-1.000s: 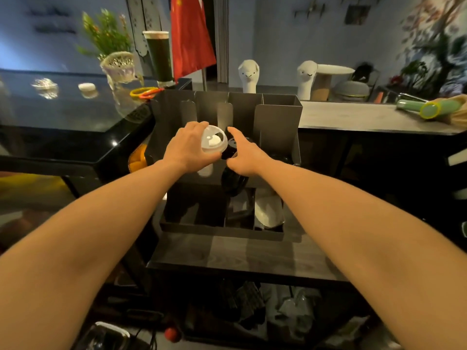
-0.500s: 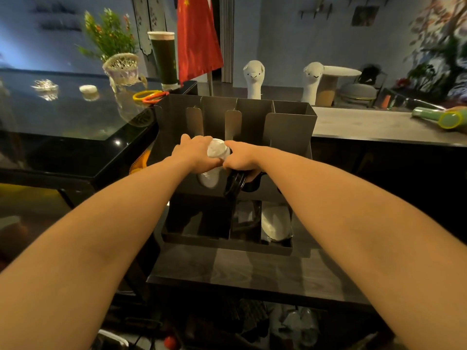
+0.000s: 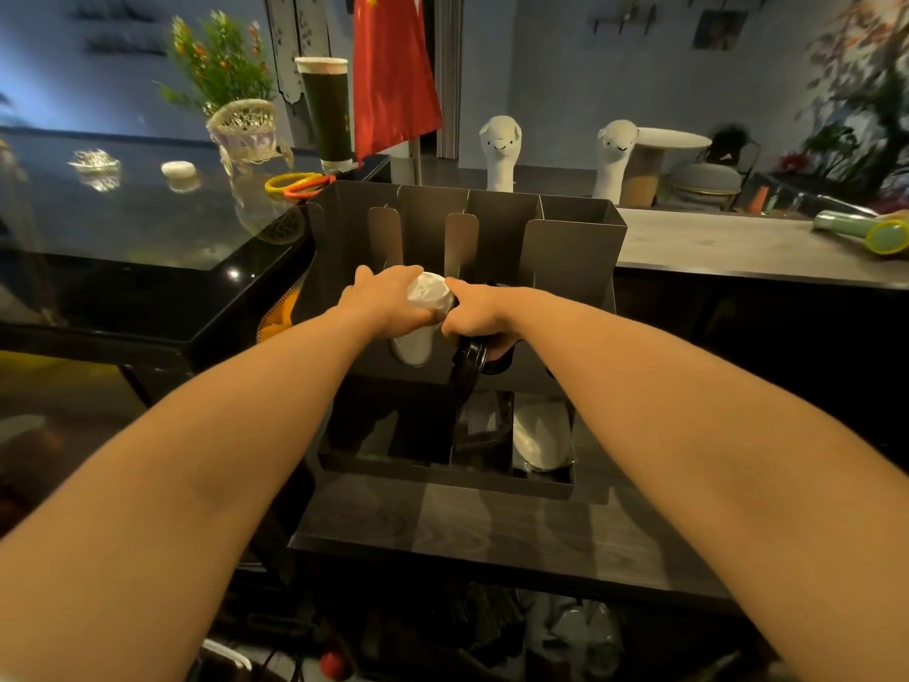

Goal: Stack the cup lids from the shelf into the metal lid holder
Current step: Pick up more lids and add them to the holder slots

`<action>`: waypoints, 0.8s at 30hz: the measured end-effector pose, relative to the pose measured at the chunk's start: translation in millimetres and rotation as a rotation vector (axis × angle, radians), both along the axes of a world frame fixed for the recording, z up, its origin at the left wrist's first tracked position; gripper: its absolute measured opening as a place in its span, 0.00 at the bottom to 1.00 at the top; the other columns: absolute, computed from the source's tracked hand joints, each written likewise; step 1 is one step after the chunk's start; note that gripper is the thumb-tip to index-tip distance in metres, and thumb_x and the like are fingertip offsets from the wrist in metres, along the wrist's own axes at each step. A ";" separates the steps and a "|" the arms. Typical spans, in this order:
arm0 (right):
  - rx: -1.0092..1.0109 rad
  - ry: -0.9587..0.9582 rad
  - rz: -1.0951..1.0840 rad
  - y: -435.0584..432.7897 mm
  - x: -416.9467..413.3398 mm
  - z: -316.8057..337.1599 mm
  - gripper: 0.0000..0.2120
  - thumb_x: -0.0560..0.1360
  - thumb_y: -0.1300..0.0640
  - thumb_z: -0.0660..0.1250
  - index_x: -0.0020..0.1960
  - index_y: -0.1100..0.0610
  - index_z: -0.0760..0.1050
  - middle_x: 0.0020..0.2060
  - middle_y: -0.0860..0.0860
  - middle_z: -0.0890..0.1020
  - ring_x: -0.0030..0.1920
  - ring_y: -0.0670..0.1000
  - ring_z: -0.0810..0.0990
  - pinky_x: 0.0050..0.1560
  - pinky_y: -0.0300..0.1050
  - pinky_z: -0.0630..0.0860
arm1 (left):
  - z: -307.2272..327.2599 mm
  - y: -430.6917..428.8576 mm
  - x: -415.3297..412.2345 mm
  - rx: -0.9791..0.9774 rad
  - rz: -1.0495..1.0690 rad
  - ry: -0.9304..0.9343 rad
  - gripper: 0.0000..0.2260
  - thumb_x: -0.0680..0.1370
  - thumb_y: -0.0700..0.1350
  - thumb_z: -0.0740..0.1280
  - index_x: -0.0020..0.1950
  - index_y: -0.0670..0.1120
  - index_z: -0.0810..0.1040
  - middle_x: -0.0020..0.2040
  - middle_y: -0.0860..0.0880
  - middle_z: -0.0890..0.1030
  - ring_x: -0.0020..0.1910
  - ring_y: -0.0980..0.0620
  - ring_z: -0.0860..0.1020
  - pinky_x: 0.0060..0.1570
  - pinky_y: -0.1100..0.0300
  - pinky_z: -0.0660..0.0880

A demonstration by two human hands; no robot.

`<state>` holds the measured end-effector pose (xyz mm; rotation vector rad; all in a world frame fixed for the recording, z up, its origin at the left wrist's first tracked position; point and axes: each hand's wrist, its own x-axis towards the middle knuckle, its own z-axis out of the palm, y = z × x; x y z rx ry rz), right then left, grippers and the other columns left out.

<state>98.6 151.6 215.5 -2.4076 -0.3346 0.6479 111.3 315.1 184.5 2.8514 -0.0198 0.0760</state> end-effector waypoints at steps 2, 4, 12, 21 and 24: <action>0.012 -0.044 -0.008 0.0 -4.2 -0.8 0.39 0.75 0.61 0.67 0.78 0.47 0.48 0.54 0.57 0.75 0.48 0.56 0.81 0.35 0.46 0.81 | -2.2 -0.2 -11.8 0.047 -0.046 -0.146 0.34 0.76 0.62 0.68 0.78 0.55 0.60 0.77 0.50 0.64 0.70 0.41 0.64 0.64 0.44 0.70; 0.043 -0.101 -0.016 -0.4 -5.3 -2.5 0.42 0.77 0.58 0.67 0.79 0.47 0.43 0.57 0.57 0.75 0.48 0.55 0.82 0.36 0.47 0.82 | -6.7 0.5 -18.4 0.005 -0.080 -0.359 0.29 0.77 0.58 0.68 0.75 0.51 0.67 0.74 0.50 0.68 0.67 0.44 0.68 0.58 0.49 0.74; 0.217 -0.302 -0.119 -7.0 -26.4 -14.2 0.10 0.82 0.56 0.61 0.62 0.52 0.69 0.47 0.51 0.77 0.44 0.50 0.79 0.35 0.41 0.77 | -17.8 -22.2 -60.9 -0.479 -0.115 -0.520 0.05 0.80 0.49 0.65 0.48 0.49 0.74 0.43 0.53 0.77 0.43 0.54 0.77 0.42 0.63 0.74; 0.569 -0.427 -0.428 -26.1 -50.3 -47.7 0.05 0.79 0.57 0.64 0.49 0.54 0.78 0.44 0.49 0.80 0.49 0.50 0.79 0.52 0.47 0.78 | -30.4 -44.0 -100.6 -0.482 -0.339 -0.373 0.12 0.74 0.53 0.69 0.48 0.46 0.73 0.44 0.53 0.74 0.43 0.53 0.74 0.41 0.62 0.72; 0.656 -0.472 -0.503 -37.0 -58.8 -48.0 0.04 0.79 0.59 0.64 0.50 0.53 0.77 0.44 0.46 0.78 0.48 0.46 0.77 0.49 0.41 0.76 | -29.6 -51.5 -104.3 -0.463 -0.377 -0.388 0.16 0.74 0.55 0.73 0.50 0.45 0.74 0.45 0.50 0.77 0.42 0.52 0.75 0.41 0.60 0.75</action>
